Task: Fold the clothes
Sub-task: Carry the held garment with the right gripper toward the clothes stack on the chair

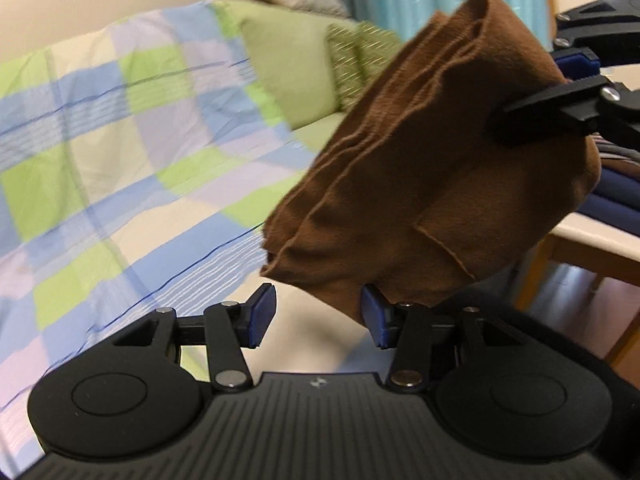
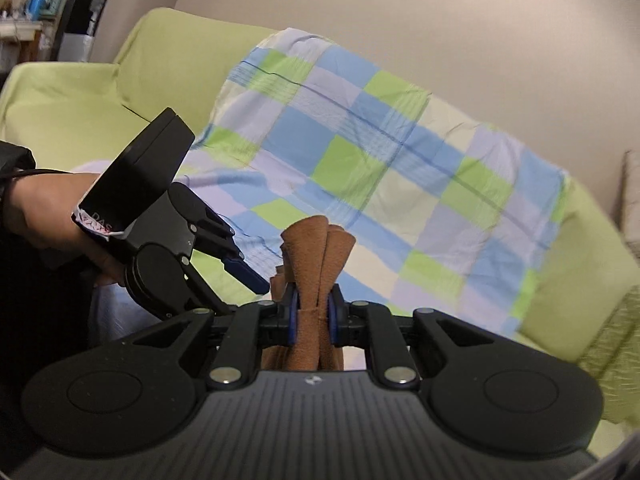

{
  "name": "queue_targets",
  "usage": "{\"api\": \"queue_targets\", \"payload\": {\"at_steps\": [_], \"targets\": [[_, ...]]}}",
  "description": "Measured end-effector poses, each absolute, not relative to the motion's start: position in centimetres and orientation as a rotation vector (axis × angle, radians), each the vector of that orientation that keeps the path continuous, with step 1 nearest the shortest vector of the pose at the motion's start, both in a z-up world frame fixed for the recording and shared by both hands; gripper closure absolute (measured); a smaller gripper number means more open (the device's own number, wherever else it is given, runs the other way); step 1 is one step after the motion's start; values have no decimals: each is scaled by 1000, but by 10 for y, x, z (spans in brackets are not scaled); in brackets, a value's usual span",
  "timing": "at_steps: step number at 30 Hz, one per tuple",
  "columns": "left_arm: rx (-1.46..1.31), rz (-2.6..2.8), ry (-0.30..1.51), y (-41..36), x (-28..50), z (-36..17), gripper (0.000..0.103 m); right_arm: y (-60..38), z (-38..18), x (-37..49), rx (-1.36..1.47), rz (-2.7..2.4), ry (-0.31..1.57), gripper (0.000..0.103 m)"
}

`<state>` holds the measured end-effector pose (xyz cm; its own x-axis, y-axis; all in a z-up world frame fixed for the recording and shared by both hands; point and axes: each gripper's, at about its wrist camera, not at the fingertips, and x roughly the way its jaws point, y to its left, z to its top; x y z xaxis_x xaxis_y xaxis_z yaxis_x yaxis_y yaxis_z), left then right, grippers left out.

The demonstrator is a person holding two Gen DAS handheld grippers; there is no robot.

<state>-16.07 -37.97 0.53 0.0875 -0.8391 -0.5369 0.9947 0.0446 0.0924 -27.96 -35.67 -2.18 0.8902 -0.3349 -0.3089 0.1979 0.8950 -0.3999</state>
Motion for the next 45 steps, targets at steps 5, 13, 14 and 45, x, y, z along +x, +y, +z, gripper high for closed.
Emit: {"api": "queue_targets", "payload": {"at_steps": [5,13,14,45], "targets": [[492,-1653,313,-411,-203,27,50,-339,-9,-321,-386,-457,410,91],[492,-2037,192,-492,-317,52,50,-343,21,-433,-170,-850,437,91],[491,-2077,190,-504,-333,54,50,-347,25,-449,-131,-895,431,91],[565,-2274,401,-587,-403,-11,45,-488,-141,-586,-629,-1174,1301,88]]}}
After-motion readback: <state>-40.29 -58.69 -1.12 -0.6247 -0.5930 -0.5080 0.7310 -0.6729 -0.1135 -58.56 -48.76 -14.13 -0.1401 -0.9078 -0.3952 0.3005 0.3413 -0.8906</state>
